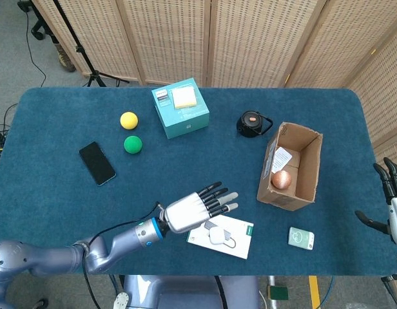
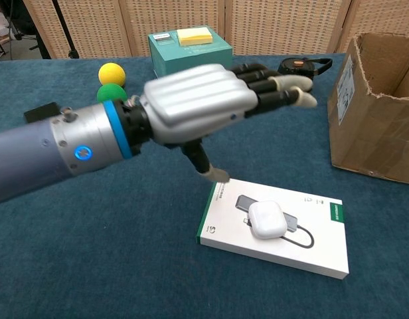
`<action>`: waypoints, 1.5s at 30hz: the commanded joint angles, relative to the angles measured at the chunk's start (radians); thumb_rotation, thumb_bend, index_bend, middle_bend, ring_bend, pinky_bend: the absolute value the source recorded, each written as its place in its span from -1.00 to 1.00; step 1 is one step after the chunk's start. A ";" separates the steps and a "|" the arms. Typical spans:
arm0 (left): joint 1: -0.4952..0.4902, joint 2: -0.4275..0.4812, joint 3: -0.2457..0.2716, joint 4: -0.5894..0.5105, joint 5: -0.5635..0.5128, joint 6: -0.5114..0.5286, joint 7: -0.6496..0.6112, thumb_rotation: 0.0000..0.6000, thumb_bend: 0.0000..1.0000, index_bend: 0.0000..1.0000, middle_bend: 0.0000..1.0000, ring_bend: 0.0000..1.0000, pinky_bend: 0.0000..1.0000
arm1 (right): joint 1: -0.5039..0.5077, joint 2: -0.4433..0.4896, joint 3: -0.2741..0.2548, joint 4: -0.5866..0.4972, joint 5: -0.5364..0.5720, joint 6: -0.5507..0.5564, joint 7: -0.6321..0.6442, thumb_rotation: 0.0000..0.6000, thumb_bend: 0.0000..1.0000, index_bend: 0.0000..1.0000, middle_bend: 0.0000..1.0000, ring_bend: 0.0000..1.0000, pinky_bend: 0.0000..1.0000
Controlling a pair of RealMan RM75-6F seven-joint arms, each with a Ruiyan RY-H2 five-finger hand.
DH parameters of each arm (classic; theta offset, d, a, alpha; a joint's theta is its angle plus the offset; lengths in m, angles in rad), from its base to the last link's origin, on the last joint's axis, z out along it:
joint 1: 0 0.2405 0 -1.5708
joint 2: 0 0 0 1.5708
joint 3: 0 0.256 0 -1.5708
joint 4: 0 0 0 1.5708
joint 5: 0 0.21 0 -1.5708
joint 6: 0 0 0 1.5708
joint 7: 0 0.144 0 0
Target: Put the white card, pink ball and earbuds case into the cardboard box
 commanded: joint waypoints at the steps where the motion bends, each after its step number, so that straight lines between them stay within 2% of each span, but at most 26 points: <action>1: 0.050 0.106 0.019 -0.026 0.016 0.077 -0.050 1.00 -1.00 -0.99 -1.00 -1.00 -1.00 | 0.001 -0.002 -0.002 -0.002 -0.002 -0.002 -0.008 1.00 -1.00 -1.00 -1.00 -1.00 -0.81; 4: 0.085 0.170 0.031 -0.028 0.011 0.119 -0.078 1.00 -1.00 -1.00 -1.00 -1.00 -1.00 | 0.001 -0.004 -0.004 -0.004 -0.007 -0.001 -0.017 1.00 -1.00 -1.00 -1.00 -1.00 -0.81; 5: 0.128 0.216 0.030 -0.038 -0.031 0.151 -0.111 1.00 -1.00 -1.00 -1.00 -1.00 -1.00 | 0.001 -0.005 -0.005 -0.005 -0.012 0.001 -0.023 1.00 -1.00 -1.00 -1.00 -1.00 -0.81; 7: 0.156 0.252 0.034 -0.061 -0.059 0.163 -0.137 1.00 -1.00 -1.00 -1.00 -1.00 -1.00 | 0.001 -0.006 -0.006 -0.006 -0.015 0.002 -0.027 1.00 -1.00 -1.00 -1.00 -1.00 -0.81; 9: 0.244 0.333 0.027 -0.123 -0.180 0.193 -0.166 1.00 -1.00 -1.00 -1.00 -1.00 -1.00 | 0.004 -0.004 -0.015 -0.005 -0.037 0.002 -0.037 1.00 -1.00 -1.00 -1.00 -1.00 -0.81; 12: 0.338 0.409 0.020 -0.194 -0.286 0.244 -0.105 1.00 -1.00 -1.00 -1.00 -1.00 -1.00 | 0.019 0.006 -0.035 0.004 -0.100 -0.001 -0.035 1.00 -1.00 -1.00 -1.00 -1.00 -0.81; 16: 0.440 0.515 0.019 -0.305 -0.412 0.277 -0.112 1.00 -1.00 -1.00 -1.00 -1.00 -1.00 | 0.049 0.034 -0.054 -0.006 -0.191 -0.004 -0.064 1.00 -1.00 -1.00 -1.00 -1.00 -0.81; 19: 0.507 0.595 0.019 -0.375 -0.476 0.301 -0.148 1.00 -1.00 -1.00 -1.00 -1.00 -1.00 | 0.086 0.067 -0.063 -0.052 -0.261 -0.028 -0.104 1.00 -1.00 -1.00 -1.00 -1.00 -0.81; 23: 0.579 0.677 0.015 -0.438 -0.541 0.316 -0.200 1.00 -1.00 -1.00 -1.00 -1.00 -1.00 | 0.159 0.129 -0.088 -0.174 -0.345 -0.133 -0.140 1.00 -1.00 -1.00 -1.00 -1.00 -0.81; 28: 0.630 0.735 0.004 -0.475 -0.547 0.324 -0.278 1.00 -1.00 -1.00 -1.00 -1.00 -1.00 | 0.259 0.155 -0.105 -0.302 -0.395 -0.308 -0.194 1.00 -1.00 -1.00 -1.00 -1.00 -0.81; 34: 0.659 0.758 -0.002 -0.454 -0.492 0.317 -0.343 1.00 -1.00 -1.00 -1.00 -1.00 -1.00 | 0.379 0.086 -0.103 -0.357 -0.388 -0.524 -0.280 1.00 -1.00 -0.91 -1.00 -1.00 -0.81; 40: 0.677 0.767 -0.014 -0.448 -0.461 0.309 -0.368 1.00 -1.00 -1.00 -1.00 -1.00 -1.00 | 0.459 -0.044 -0.070 -0.336 -0.270 -0.700 -0.418 1.00 -1.00 -0.77 -1.00 -1.00 -0.81; 45: 0.685 0.770 -0.027 -0.450 -0.460 0.297 -0.372 1.00 -1.00 -1.00 -1.00 -1.00 -1.00 | 0.485 -0.130 -0.043 -0.336 -0.144 -0.766 -0.525 1.00 -1.00 -0.73 -0.98 -1.00 -0.81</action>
